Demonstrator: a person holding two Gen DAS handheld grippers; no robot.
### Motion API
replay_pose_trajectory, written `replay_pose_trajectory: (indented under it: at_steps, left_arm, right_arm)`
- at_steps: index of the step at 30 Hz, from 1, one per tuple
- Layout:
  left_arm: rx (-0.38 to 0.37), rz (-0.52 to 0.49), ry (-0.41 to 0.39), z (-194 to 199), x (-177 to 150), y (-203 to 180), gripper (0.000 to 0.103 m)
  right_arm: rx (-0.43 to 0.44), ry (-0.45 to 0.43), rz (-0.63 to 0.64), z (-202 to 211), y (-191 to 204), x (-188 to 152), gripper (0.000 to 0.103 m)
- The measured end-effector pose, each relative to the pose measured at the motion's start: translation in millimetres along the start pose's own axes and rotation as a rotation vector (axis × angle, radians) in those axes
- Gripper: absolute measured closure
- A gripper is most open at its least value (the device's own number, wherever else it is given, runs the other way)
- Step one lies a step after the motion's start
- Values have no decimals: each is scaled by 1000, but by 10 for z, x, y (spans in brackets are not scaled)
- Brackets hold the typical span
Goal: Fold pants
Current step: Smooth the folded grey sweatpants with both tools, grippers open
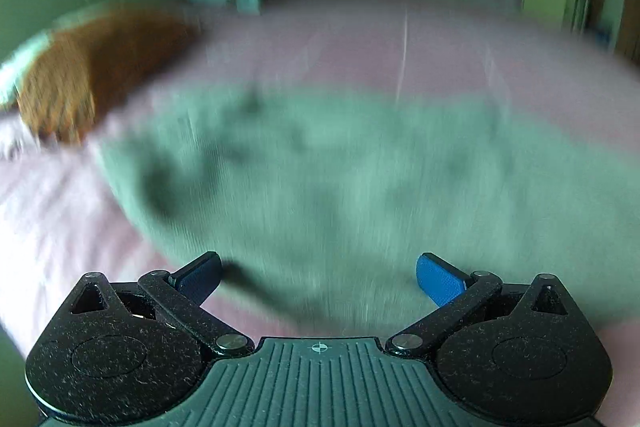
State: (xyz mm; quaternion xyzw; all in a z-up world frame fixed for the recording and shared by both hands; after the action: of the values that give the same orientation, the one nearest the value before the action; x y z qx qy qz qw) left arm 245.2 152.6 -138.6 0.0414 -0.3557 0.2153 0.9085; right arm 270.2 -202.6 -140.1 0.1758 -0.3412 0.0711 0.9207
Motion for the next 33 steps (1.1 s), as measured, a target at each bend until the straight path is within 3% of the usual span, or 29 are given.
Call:
replay_pose_trajectory:
  at_steps: [5,8,11,13,14,15,19,21,25,27,33]
  left_arm:
    - [-40,87,-36,133,-66,110,0]
    - [-62,-1,-108,287,28,-172,0]
    - [-94,-41,-96,256,46,-468,0]
    - [-86,-65,-73,192,11,-583,0]
    - [-87,-76,-74,195,-15,-620,0]
    - [-84,-86,-75,205,-39,-644,0]
    - [-89,-117,-81,214,-74,-688,0]
    - [-98,-116,-82,237,-73,-714,0]
    - [-104,-138,-100,254,-43,-779,0]
    - [-68,-139,-88,164,-25,-720,0]
    - [-8,-51,-91,-15,191,-357,0]
  right_arm:
    - [15,27,48,172,-19,-116,103]
    - [-40,-128,90,399,-81,44,94]
    - [-31,-189,32,379,-204,265,91]
    - [-94,-154,46,299,-327,261,88]
    - [-129,-77,48,204,-393,185,89]
    - [-142,-38,60,159,-450,110,96]
    - [-109,-65,33,274,-521,62,97]
    - [-111,-97,23,324,-521,133,87]
    - [-104,-115,37,343,-487,205,87]
    - [-111,-137,59,374,-467,263,87]
    - [-172,-176,157,146,-432,788,87]
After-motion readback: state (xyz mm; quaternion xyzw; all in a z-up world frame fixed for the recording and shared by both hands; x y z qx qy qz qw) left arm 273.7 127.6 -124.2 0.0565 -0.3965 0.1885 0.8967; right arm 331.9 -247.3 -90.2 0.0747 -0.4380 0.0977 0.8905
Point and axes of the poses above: each gripper's, at about its wrist camera, not at the fingertips, and z roughly against the way its jaws point, y to its left, x to its top, the point moved 6 cm from there along -z, roughly the way its jaws point, and after that the axes turned 14 degrees about z, right-handed, at the moved point
